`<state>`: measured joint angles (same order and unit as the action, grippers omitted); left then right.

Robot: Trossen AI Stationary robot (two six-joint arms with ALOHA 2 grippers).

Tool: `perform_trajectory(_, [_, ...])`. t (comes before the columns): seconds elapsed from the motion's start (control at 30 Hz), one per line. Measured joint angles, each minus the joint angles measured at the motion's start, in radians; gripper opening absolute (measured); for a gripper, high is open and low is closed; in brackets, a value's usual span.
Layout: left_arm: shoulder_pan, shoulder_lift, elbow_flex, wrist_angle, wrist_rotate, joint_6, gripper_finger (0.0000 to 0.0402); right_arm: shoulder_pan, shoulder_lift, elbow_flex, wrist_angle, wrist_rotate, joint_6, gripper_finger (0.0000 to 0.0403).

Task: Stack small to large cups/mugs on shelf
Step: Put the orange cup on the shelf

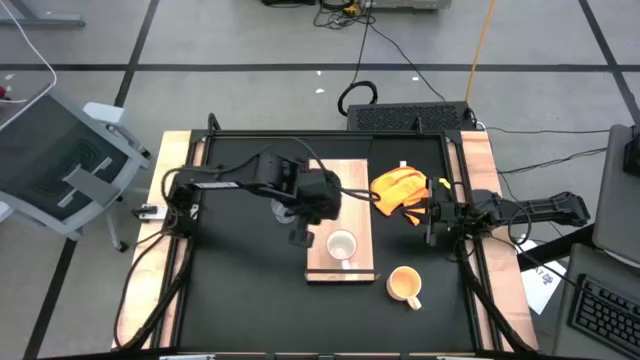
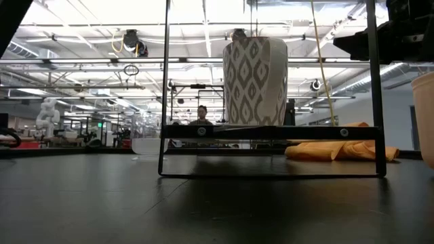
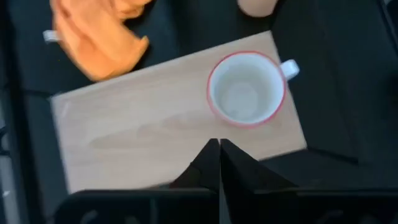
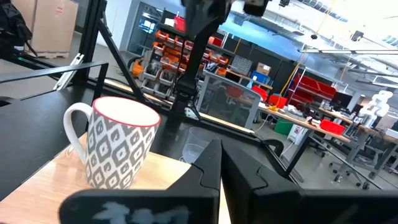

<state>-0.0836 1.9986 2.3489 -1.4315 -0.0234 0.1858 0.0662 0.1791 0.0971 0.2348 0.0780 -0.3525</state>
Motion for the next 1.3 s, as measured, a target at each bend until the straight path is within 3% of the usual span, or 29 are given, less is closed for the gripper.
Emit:
perform_trajectory(0.57, [0.002,-0.199,0.000,-0.022,-0.135,-0.093,0.0001,0.000,0.000,0.000,0.000,0.000,0.000,0.0000])
perform_trajectory(0.8, [-0.072,-0.239,0.000,0.058,-0.166,-0.090,0.0001,0.000,0.000,0.000,-0.001,-0.001,0.000,0.0000])
perform_trajectory(0.97, [-0.109,-0.282,-0.023,0.046,-0.263,-0.121,0.0000,0.000,0.002,0.000,-0.001,-0.001,0.000,0.0000])
perform_trajectory(1.13, [-0.132,-0.372,-0.148,0.049,-0.331,-0.203,0.0000,0.000,0.002,0.000,0.000,-0.001,0.000,0.0000])
perform_trajectory(1.3, [-0.164,-0.507,-0.369,0.153,-0.374,-0.274,0.0000,0.000,0.004,0.000,0.001,0.000,0.000,0.0000])
